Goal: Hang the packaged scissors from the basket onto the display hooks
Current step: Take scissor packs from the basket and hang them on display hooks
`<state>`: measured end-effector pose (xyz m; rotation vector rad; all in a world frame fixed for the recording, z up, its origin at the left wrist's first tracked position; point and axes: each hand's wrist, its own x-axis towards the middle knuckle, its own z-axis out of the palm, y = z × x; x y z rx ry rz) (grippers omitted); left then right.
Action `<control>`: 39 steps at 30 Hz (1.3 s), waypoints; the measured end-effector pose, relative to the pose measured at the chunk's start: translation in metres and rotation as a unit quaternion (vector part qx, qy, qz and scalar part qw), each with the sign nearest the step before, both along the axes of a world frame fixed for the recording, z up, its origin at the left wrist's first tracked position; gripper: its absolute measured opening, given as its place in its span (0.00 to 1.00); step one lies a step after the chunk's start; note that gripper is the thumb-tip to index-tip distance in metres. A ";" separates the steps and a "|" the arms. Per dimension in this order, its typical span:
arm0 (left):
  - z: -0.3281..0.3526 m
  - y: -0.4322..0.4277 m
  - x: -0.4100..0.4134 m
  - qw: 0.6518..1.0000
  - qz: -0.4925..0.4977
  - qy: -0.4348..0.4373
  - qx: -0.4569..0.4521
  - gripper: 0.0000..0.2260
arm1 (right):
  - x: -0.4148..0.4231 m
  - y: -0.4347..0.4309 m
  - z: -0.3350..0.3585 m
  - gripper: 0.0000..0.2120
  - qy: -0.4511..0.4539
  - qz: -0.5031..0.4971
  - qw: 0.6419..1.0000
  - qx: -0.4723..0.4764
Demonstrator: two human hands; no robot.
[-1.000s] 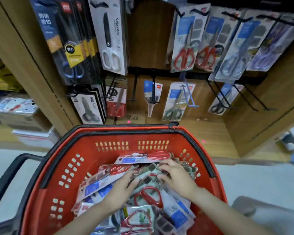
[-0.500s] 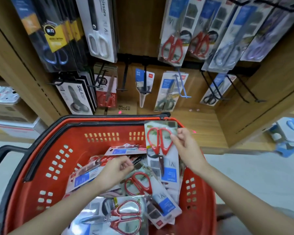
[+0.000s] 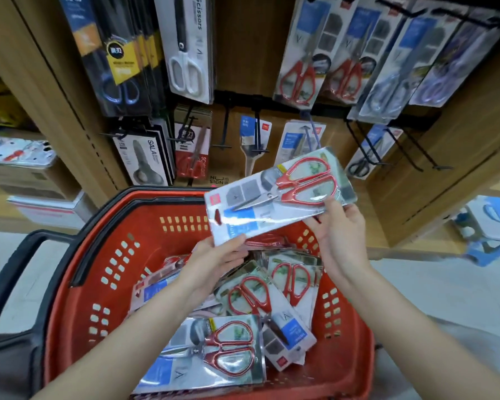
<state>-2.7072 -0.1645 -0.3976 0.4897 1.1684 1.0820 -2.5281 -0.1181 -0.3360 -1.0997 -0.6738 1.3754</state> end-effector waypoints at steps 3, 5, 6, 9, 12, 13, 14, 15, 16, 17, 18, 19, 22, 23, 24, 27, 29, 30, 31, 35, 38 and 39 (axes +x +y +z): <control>0.004 -0.007 -0.017 0.992 0.088 -0.087 -0.001 0.19 | 0.000 -0.013 -0.008 0.13 -0.049 0.092 0.994 -0.037; 0.006 -0.007 -0.036 0.986 0.158 -0.057 -0.001 0.16 | 0.006 -0.023 -0.017 0.17 -0.127 0.208 0.966 -0.083; 0.008 -0.006 -0.045 0.983 0.179 -0.032 0.008 0.12 | 0.008 -0.029 -0.023 0.20 -0.155 0.275 0.943 -0.109; 0.018 -0.006 -0.060 0.979 0.199 0.019 0.050 0.05 | 0.007 -0.049 -0.043 0.24 -0.173 0.348 0.907 -0.162; 0.032 -0.012 -0.057 0.980 0.163 0.067 0.092 0.08 | 0.002 -0.056 -0.057 0.25 -0.163 0.277 0.935 -0.148; 0.036 -0.015 -0.055 0.979 0.158 0.081 0.099 0.08 | 0.000 -0.058 -0.059 0.24 -0.175 0.261 0.940 -0.134; 0.039 -0.017 -0.052 0.978 0.158 0.087 0.103 0.07 | -0.002 -0.061 -0.060 0.22 -0.187 0.247 0.943 -0.122; 0.040 -0.020 -0.050 0.977 0.159 0.096 0.106 0.06 | -0.004 -0.063 -0.060 0.19 -0.193 0.236 0.945 -0.116; 0.039 -0.023 -0.049 0.976 0.155 0.109 0.110 0.06 | -0.007 -0.067 -0.060 0.16 -0.191 0.237 0.946 -0.113; 0.037 -0.028 -0.048 0.975 0.139 0.129 0.116 0.07 | -0.010 -0.071 -0.060 0.14 -0.188 0.248 0.944 -0.111; 0.034 -0.033 -0.046 0.975 0.114 0.148 0.122 0.10 | -0.014 -0.076 -0.059 0.14 -0.178 0.265 0.941 -0.112; 0.031 -0.039 -0.045 0.975 0.085 0.159 0.129 0.14 | -0.019 -0.080 -0.059 0.13 -0.175 0.284 0.936 -0.114; 0.021 -0.052 -0.049 0.977 0.053 0.165 0.121 0.20 | -0.033 -0.085 -0.055 0.10 -0.233 0.348 0.905 -0.080; 0.019 -0.052 -0.055 0.975 0.065 0.178 0.114 0.19 | -0.035 -0.080 -0.055 0.09 -0.285 0.366 0.885 -0.048; 0.018 -0.051 -0.061 0.972 0.080 0.191 0.108 0.16 | -0.038 -0.073 -0.057 0.10 -0.335 0.377 0.863 -0.012; 0.014 -0.047 -0.077 0.954 0.117 0.255 0.108 0.11 | -0.035 -0.036 -0.071 0.16 -0.479 0.326 0.813 0.059; 0.014 -0.044 -0.082 0.943 0.134 0.282 0.116 0.09 | -0.032 -0.008 -0.083 0.21 -0.574 0.310 0.753 0.085; 0.012 -0.042 -0.084 0.939 0.142 0.292 0.115 0.09 | -0.031 0.005 -0.090 0.22 -0.609 0.320 0.720 0.089; 0.010 -0.040 -0.087 0.934 0.147 0.306 0.112 0.09 | -0.031 0.017 -0.097 0.23 -0.634 0.333 0.692 0.087; -0.005 -0.034 -0.095 0.925 0.133 0.345 0.090 0.08 | -0.031 0.040 -0.125 0.23 -0.712 0.367 0.594 0.074; -0.014 -0.031 -0.096 0.917 0.120 0.373 0.077 0.11 | -0.034 0.047 -0.129 0.21 -0.745 0.369 0.549 0.082; -0.016 -0.031 -0.097 0.915 0.111 0.381 0.074 0.11 | -0.035 0.050 -0.128 0.20 -0.748 0.367 0.545 0.088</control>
